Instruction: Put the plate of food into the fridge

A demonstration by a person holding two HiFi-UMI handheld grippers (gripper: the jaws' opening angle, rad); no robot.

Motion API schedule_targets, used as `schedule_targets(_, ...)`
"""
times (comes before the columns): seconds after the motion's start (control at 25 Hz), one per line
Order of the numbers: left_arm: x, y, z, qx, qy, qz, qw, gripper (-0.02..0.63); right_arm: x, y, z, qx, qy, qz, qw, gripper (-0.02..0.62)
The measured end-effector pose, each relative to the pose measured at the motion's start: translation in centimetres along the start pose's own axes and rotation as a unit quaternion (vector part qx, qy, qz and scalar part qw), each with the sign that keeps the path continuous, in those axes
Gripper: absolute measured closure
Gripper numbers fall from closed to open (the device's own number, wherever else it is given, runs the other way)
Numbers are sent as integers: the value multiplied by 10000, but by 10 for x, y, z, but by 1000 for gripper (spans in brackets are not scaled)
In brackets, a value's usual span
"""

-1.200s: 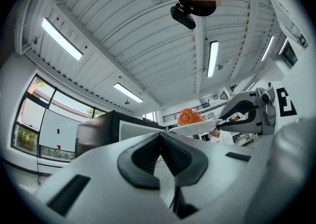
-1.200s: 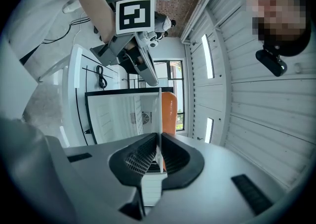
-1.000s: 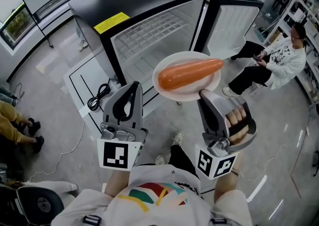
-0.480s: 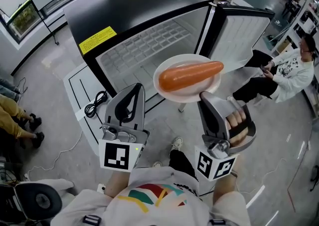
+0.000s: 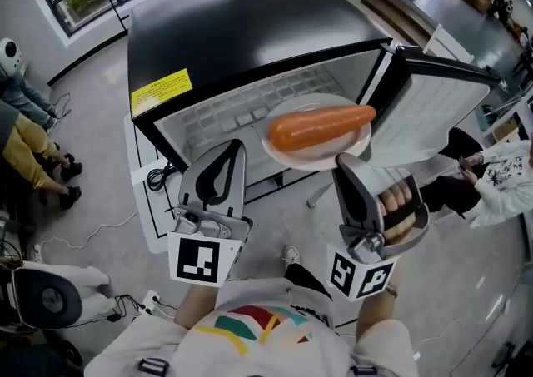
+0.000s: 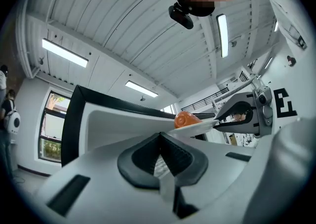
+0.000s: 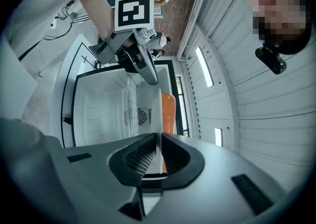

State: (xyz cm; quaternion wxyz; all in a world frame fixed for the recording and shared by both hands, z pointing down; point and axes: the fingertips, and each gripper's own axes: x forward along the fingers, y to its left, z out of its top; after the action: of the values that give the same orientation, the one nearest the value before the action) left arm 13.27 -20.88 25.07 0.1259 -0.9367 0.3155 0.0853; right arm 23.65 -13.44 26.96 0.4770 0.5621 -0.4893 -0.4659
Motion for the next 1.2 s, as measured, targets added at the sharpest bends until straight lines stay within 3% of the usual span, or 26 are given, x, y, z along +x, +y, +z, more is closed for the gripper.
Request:
schedule_targets(0.52, 16, -3, 3, 400, 260, 1392, 9891, 600, 31, -9, -41, 183, -1227, 81, 9922, 566)
schedule_targets(0.88, 12, -5, -4, 573, 510, 1866, 9794, 600, 45, -3, -45, 348, -1714, 169, 9844, 566)
schedule_targets(1.2, 13, 12, -6, 606, 510, 2057, 9754, 600, 68, 4, -32, 335, -1921, 289, 9804, 566)
